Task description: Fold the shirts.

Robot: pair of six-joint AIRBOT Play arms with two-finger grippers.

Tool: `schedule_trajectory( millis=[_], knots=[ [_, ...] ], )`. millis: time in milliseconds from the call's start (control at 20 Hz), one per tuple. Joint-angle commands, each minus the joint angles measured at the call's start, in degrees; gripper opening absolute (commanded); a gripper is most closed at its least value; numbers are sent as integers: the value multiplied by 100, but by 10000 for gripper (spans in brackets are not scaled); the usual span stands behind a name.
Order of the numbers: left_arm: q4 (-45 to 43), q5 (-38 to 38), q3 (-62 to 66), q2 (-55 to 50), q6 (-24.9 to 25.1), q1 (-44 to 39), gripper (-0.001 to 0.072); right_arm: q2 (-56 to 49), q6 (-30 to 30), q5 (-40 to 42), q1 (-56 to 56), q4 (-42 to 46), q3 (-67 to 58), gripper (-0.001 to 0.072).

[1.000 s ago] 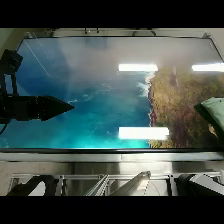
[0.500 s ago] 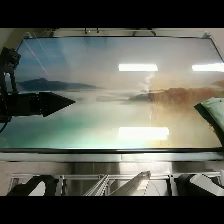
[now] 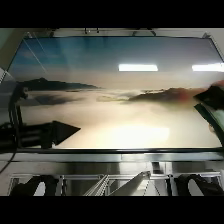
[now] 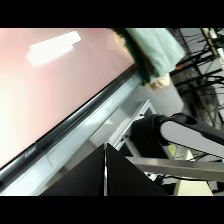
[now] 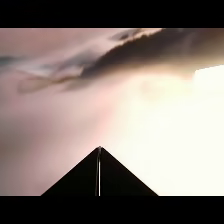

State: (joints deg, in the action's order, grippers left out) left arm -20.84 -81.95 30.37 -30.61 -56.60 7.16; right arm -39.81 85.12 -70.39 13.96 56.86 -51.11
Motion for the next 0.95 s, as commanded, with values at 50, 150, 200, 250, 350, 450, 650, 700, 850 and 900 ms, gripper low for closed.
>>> schedule_trajectory(
  millis=[50, 150, 200, 250, 350, 450, 650, 700, 850, 900],
  knots=[
    [-533, 540, -1222, 1121, -245, -9, 15, 1335, -140, 1613, -1504, 120, 2474, 18],
    [-540, 660, -1475, 1464, -249, -9, 15, 1373, -291, 1668, -1615, 120, 2614, 18],
    [-538, 708, -1567, 1652, -297, -9, 16, 1375, -291, 1659, -1624, 120, 2612, 18],
    [-538, 748, -1633, 1810, -358, -9, 16, 1375, -291, 1661, -1624, 120, 2612, 18],
    [-501, 804, -1755, 2063, -422, -9, 16, 1373, -286, 1655, -1624, 92, 2612, 18],
    [-498, 852, -1873, 2275, -455, -9, 15, 1373, -245, 1484, -1624, 79, 2612, 18],
    [-507, 903, -1963, 2730, -455, -9, 13, 1373, -245, 1445, -1624, 81, 2614, 19],
    [-507, 918, -1963, 2837, -455, -9, 13, 1373, -245, 1445, -1624, 81, 2614, 19],
    [-509, 911, -1963, 3104, -553, -9, 13, 1373, -245, 1445, -1624, 81, 2614, 18],
    [-509, 911, -1963, 3185, -562, -9, 13, 1373, -245, 1445, -1624, 81, 2614, 19]
  ],
)
